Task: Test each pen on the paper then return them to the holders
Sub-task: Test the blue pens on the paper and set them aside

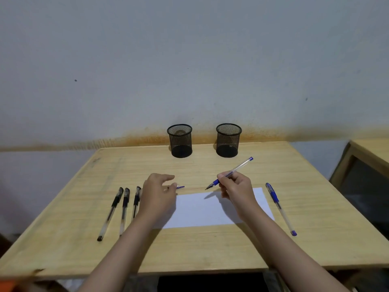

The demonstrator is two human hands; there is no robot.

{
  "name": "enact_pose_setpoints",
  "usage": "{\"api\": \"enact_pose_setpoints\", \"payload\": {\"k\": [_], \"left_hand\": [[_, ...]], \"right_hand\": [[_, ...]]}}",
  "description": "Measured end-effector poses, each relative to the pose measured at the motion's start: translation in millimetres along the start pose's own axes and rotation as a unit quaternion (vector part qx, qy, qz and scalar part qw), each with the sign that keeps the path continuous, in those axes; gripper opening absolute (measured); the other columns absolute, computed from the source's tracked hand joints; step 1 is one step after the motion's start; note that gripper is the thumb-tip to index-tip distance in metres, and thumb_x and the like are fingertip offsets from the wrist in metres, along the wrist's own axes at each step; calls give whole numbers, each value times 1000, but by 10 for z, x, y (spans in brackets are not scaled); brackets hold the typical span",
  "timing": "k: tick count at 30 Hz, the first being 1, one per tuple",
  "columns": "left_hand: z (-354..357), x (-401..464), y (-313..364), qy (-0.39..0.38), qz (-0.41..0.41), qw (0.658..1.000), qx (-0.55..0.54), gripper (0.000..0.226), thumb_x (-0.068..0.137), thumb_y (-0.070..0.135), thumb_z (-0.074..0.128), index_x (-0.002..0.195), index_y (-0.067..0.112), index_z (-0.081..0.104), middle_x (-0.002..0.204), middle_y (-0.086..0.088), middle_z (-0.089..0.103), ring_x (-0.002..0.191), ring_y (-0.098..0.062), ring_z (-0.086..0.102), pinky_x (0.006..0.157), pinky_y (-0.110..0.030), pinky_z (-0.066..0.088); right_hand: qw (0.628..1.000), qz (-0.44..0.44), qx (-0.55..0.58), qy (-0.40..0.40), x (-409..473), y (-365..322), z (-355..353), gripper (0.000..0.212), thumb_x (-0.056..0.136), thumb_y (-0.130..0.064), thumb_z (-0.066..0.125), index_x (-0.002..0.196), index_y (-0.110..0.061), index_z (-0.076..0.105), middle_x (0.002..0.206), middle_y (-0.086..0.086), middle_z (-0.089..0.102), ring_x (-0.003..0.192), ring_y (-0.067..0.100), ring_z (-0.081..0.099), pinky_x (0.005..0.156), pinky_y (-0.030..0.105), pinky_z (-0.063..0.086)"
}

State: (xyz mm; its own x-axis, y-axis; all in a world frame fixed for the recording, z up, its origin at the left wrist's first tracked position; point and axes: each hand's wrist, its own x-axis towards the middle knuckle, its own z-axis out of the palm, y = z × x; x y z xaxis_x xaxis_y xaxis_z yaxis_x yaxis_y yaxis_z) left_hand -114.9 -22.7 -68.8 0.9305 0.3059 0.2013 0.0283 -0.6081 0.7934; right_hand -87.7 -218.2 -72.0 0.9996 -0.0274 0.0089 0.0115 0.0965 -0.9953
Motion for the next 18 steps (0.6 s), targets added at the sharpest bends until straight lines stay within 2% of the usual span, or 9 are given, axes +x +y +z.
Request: {"api": "enact_pose_setpoints", "payload": {"k": [3,6,9,12,15,18], "left_hand": [[-17,-336,-78,-5,67,996,57,21,85,26,58,104,22,66,105,8,53,104,-13,51,92,-37,42],[-5,-552,-202,-27,85,991,99,34,81,36,51,108,20,65,108,7,53,105,-15,49,96,-43,41],[39,-657,-288,-47,89,984,149,38,84,37,50,116,20,60,125,2,51,118,-20,45,102,-41,35],[90,-668,-348,-70,98,977,178,41,90,36,49,128,22,51,140,1,42,131,-19,34,108,-36,28],[102,-657,-344,-87,96,974,184,43,92,37,44,134,23,44,145,3,36,135,-15,28,108,-33,28],[108,-657,-340,-94,97,972,195,44,94,37,40,135,23,42,146,4,33,136,-14,26,107,-33,29]], "right_hand": [[1000,-5,-16,-11,14,13,127,9,91,-12,61,83,-10,65,63,2,55,60,13,51,55,21,45],[999,-16,-30,-31,24,43,270,5,88,-13,65,91,-10,67,71,3,63,67,14,58,60,23,51],[998,-17,-47,-43,35,97,399,5,86,-14,67,90,-12,67,79,4,67,74,14,62,65,23,51],[995,-34,-67,-65,39,143,476,8,86,-17,68,88,-10,67,76,3,65,72,13,60,65,22,48],[992,-44,-90,-81,66,165,508,8,86,-14,68,82,-9,63,74,7,62,70,16,61,63,22,51],[991,-22,-83,-102,91,174,548,9,86,-3,63,80,-3,57,73,16,59,61,15,63,57,20,54]]}}
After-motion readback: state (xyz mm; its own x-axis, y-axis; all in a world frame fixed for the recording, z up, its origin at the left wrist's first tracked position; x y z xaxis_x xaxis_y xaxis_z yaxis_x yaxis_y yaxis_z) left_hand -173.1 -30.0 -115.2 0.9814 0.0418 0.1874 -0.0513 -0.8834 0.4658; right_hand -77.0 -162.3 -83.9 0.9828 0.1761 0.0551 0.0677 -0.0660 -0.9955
